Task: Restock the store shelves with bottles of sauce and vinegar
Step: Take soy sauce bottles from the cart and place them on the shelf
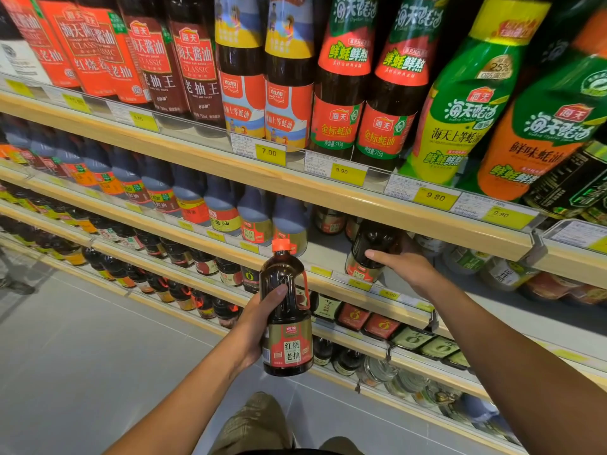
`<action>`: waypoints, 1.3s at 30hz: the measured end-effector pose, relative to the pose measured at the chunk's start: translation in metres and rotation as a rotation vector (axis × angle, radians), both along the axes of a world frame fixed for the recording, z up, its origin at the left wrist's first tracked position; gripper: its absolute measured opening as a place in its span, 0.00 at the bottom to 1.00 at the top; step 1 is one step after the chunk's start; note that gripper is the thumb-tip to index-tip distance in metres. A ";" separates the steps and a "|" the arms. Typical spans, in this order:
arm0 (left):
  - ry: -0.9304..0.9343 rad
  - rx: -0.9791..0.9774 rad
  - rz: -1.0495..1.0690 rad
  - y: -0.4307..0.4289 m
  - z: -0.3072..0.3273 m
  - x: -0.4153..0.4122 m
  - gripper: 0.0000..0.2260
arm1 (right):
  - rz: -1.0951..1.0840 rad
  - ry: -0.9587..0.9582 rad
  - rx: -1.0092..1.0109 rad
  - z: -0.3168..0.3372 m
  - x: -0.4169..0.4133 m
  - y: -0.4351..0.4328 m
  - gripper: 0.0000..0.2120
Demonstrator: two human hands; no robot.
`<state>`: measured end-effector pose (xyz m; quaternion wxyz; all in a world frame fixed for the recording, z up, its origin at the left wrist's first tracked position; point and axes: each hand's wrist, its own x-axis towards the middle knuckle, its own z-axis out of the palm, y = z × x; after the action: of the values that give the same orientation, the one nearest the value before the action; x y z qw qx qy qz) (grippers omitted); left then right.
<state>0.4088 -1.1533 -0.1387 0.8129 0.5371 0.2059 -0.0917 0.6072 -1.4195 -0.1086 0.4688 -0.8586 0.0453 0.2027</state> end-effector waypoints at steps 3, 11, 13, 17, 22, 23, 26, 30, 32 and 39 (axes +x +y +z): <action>0.005 0.005 0.003 -0.002 0.002 0.001 0.47 | 0.039 -0.053 0.007 0.006 -0.004 -0.002 0.54; -0.010 0.011 0.003 -0.002 0.005 0.004 0.48 | 0.030 -0.025 0.009 0.004 -0.005 0.004 0.49; -0.005 0.010 0.005 0.000 0.004 0.005 0.45 | 0.058 -0.034 0.038 0.005 -0.004 0.011 0.44; 0.002 0.027 0.017 0.005 0.004 0.006 0.44 | 0.054 0.039 0.054 0.006 -0.003 0.031 0.45; 0.008 0.029 0.042 0.016 0.003 0.004 0.44 | 0.130 0.049 0.191 0.004 0.001 0.062 0.46; 0.008 0.028 0.047 0.018 0.003 0.004 0.44 | 0.146 0.041 0.192 0.003 0.003 0.068 0.49; 0.001 0.035 0.060 0.023 0.004 0.005 0.44 | 0.163 0.032 0.167 0.003 0.005 0.083 0.53; 0.005 0.056 0.046 0.026 0.004 0.007 0.43 | 0.156 0.018 0.117 0.003 0.005 0.092 0.62; 0.007 0.052 0.036 0.025 0.004 0.008 0.43 | 0.160 0.020 0.129 0.005 0.003 0.091 0.64; 0.001 0.017 -0.030 0.012 0.012 0.018 0.47 | -0.044 -0.188 0.214 0.004 -0.020 0.072 0.34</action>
<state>0.4271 -1.1413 -0.1271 0.8066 0.5471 0.1989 -0.1024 0.5867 -1.3479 -0.1043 0.5640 -0.8177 -0.0020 0.1150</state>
